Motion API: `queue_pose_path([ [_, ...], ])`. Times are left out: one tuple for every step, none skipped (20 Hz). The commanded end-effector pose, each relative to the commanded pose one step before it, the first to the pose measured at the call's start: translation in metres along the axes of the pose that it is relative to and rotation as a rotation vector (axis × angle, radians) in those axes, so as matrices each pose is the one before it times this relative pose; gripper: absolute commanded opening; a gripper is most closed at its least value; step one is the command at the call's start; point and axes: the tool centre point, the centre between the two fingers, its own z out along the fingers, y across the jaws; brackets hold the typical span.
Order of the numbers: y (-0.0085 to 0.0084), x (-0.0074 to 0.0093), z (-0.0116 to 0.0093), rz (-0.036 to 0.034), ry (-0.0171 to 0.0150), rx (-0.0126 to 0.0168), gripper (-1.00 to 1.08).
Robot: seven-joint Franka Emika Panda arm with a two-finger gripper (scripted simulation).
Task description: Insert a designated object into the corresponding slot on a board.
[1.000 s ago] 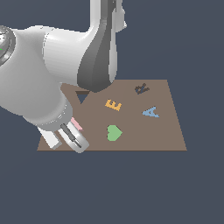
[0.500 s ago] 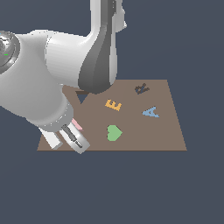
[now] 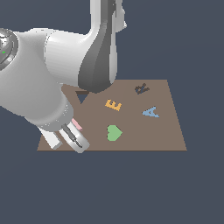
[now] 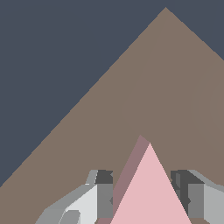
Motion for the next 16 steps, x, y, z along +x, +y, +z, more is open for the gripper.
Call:
queue_pose_path([
  [0.00018,-0.00109,0.00015,-0.00533,-0.00033,-0.00021,-1.0],
  [0.00024,-0.00083,-0.00004,-0.00488,-0.00001,0.0,-1.0],
  [0.00027,-0.0011,-0.00006,-0.00637,-0.00001,0.0,-1.0],
  [0.00034,-0.00134,-0.00007,-0.00778,-0.00001,0.00001,-1.0],
  [0.00039,-0.0016,-0.00008,-0.00926,-0.00001,0.00001,-1.0],
  [0.00046,-0.00185,-0.0001,-0.01072,-0.00001,0.00001,-1.0],
  [0.00053,-0.0021,-0.00011,-0.01222,-0.00001,0.00001,-1.0],
  [0.0006,-0.00236,-0.00012,-0.01374,-0.00001,0.00001,-1.0],
  [0.00067,-0.00263,-0.00014,-0.01529,-0.00001,0.00001,-1.0],
  [0.00074,-0.0029,-0.00015,-0.01686,-0.00001,0.00001,-1.0],
  [0.00082,-0.00316,-0.00017,-0.0184,-0.00001,0.00001,-1.0],
  [0.00088,-0.00342,-0.00018,-0.01995,-0.00001,0.00002,-1.0],
  [0.00096,-0.00368,-0.00019,-0.02148,-0.00001,0.00002,-1.0],
  [0.00103,-0.00393,-0.00021,-0.02301,-0.00002,0.00002,-1.0],
  [0.00111,-0.00419,-0.00022,-0.02451,-0.00002,0.00002,-1.0],
  [0.00118,-0.00443,-0.00023,-0.02599,-0.00002,0.00002,-1.0],
])
